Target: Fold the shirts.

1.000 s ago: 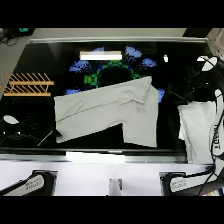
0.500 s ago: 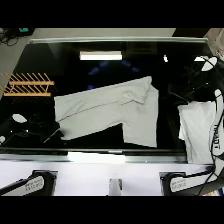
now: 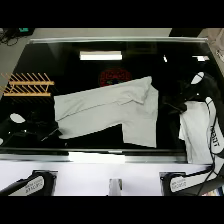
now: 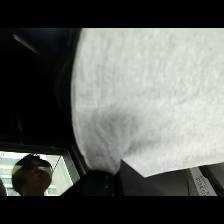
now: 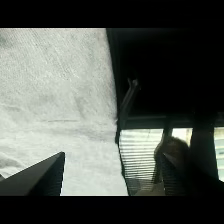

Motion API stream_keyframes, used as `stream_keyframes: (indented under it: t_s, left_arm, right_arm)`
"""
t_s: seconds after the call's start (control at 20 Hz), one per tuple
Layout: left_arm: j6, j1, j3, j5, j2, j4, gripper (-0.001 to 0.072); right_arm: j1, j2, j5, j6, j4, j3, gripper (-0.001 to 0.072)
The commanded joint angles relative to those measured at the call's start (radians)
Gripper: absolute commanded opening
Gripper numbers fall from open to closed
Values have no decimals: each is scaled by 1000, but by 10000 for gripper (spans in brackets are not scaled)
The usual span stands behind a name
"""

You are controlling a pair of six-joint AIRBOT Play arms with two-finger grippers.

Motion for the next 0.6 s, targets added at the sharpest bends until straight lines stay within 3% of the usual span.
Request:
stream_keyframes:
  t_s: [0.0,0.05,0.35,0.4,0.45,0.55]
  left_arm:
    - [6,0,1,-8,30,-9,41]
    - [6,0,1,-8,32,-9,41]
    - [6,0,2,-8,34,-9,41]
    - [6,0,2,-9,34,-10,41]
    - [6,0,2,-10,34,-14,41]
    - [5,0,3,-13,34,-31,41]
  right_arm:
    - [0,-47,-77,-30,40,-61,552]
    - [0,-62,-80,-45,72,-61,485]
    - [0,-116,-98,-77,144,-62,477]
    - [0,-122,-106,-77,156,-62,449]
    - [0,-126,-116,-78,175,-62,348]
    - [0,-131,-146,-81,213,-62,239]
